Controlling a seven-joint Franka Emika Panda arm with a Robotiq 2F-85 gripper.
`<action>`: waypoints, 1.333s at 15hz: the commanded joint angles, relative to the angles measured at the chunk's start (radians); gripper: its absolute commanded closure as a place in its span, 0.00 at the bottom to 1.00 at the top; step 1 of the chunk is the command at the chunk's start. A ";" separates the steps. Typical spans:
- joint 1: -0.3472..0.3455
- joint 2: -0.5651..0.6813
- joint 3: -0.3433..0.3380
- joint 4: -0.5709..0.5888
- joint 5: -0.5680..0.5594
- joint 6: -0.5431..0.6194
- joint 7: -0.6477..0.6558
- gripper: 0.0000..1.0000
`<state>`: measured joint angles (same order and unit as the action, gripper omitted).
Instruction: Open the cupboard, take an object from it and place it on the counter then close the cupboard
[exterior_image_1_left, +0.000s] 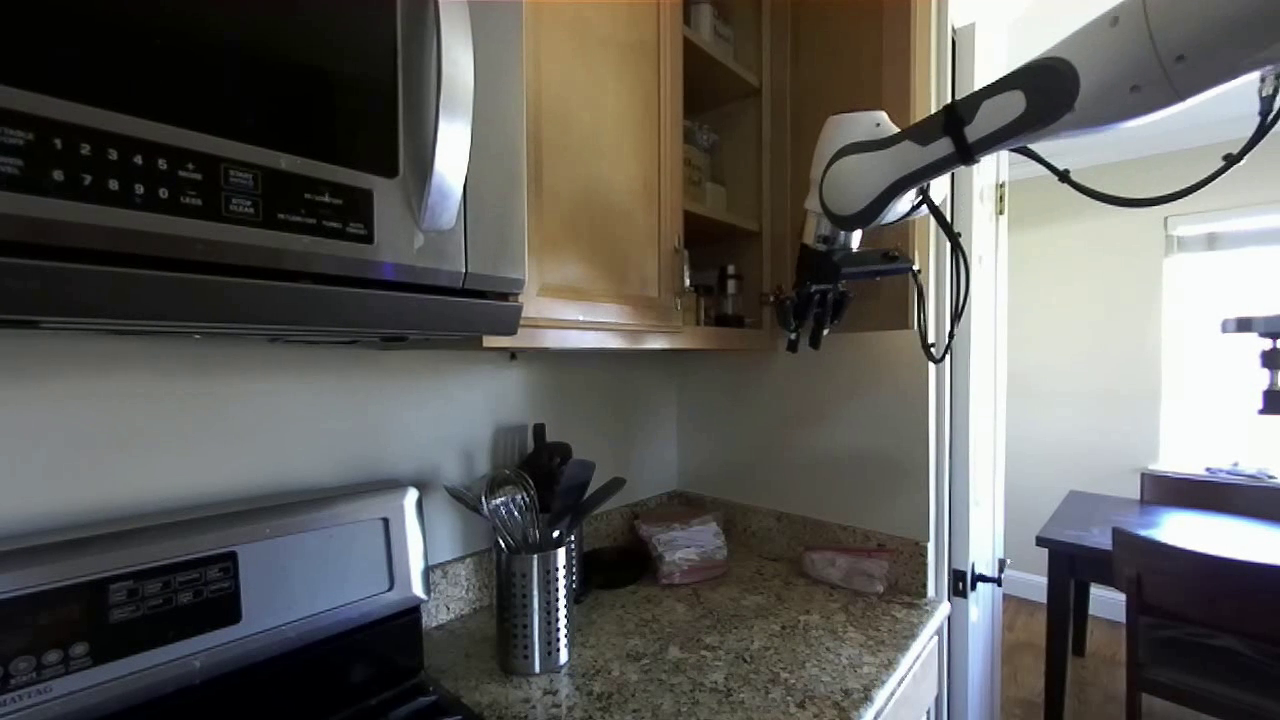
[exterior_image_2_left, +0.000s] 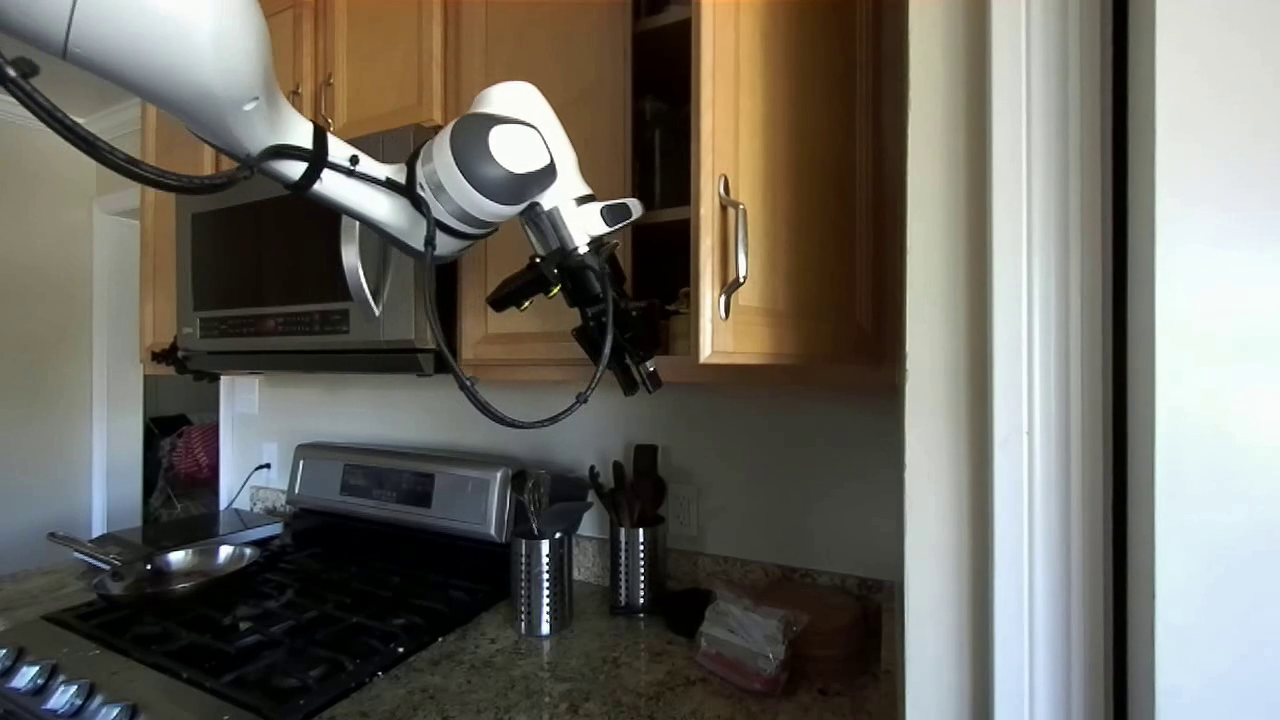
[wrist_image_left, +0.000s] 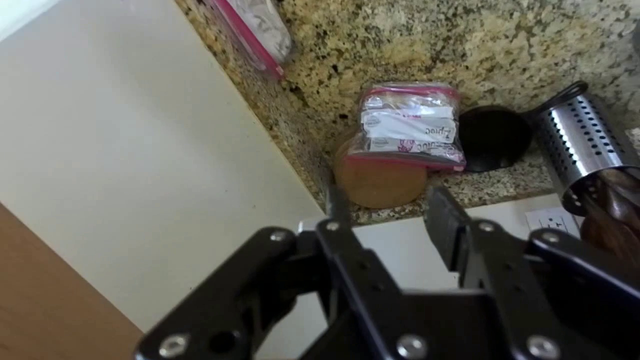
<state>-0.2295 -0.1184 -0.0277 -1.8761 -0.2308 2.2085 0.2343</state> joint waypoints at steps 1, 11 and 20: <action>0.040 0.086 -0.060 0.115 0.128 0.062 -0.154 0.25; 0.043 0.144 -0.067 0.223 0.422 0.128 -0.468 0.00; 0.032 0.248 -0.057 0.413 0.539 0.215 -0.646 0.00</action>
<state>-0.2084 0.0617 -0.0705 -1.5826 0.2434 2.3821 -0.3238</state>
